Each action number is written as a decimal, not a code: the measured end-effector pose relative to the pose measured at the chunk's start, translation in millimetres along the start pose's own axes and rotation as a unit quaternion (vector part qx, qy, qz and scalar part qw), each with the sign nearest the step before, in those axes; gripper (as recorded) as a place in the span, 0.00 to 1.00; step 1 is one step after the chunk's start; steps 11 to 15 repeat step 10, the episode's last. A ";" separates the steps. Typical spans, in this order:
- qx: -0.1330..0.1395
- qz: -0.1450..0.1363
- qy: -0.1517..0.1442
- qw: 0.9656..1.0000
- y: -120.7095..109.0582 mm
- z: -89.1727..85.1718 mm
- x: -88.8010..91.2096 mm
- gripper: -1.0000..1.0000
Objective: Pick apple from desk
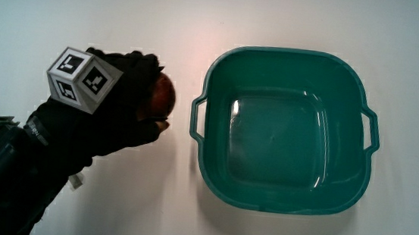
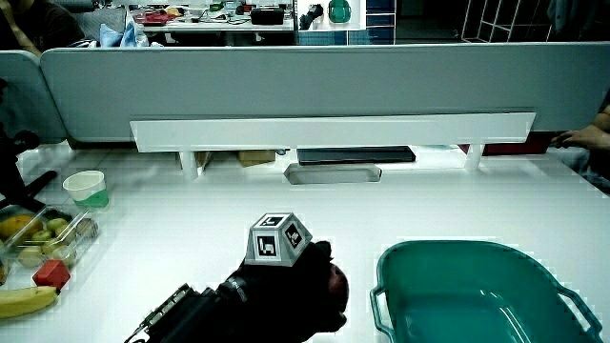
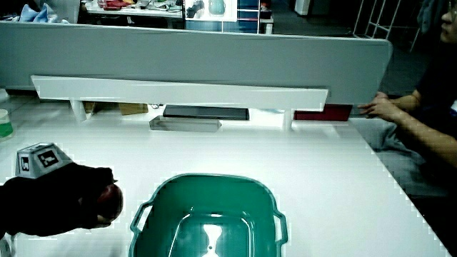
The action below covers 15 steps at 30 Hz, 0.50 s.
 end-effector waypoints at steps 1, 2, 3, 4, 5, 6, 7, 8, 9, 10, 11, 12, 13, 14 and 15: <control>0.000 -0.015 -0.003 1.000 0.5 1.6 5.1 1.00; 0.000 -0.027 -0.002 1.000 0.7 3.2 10.9 1.00; -0.003 -0.028 -0.023 0.999 1.6 2.7 13.1 1.00; 0.009 -0.035 0.014 0.999 2.9 3.3 17.2 1.00; 0.019 -0.059 -0.004 0.998 3.5 6.4 23.3 1.00; -0.012 -0.012 -0.052 0.998 7.4 -4.7 16.9 1.00; 0.004 -0.049 -0.023 0.999 8.5 1.4 26.3 1.00; 0.007 -0.055 -0.015 0.998 9.2 4.3 32.8 1.00; 0.006 -0.083 -0.010 0.996 10.8 6.5 37.8 1.00; 0.011 -0.065 0.024 0.998 13.4 3.9 40.8 1.00; 0.011 -0.065 0.024 0.998 13.4 3.9 40.8 1.00; 0.011 -0.065 0.024 0.998 13.4 3.9 40.8 1.00; 0.011 -0.065 0.024 0.998 13.4 3.9 40.8 1.00; 0.011 -0.065 0.024 0.998 13.4 3.9 40.8 1.00; 0.011 -0.065 0.024 0.998 13.4 3.9 40.8 1.00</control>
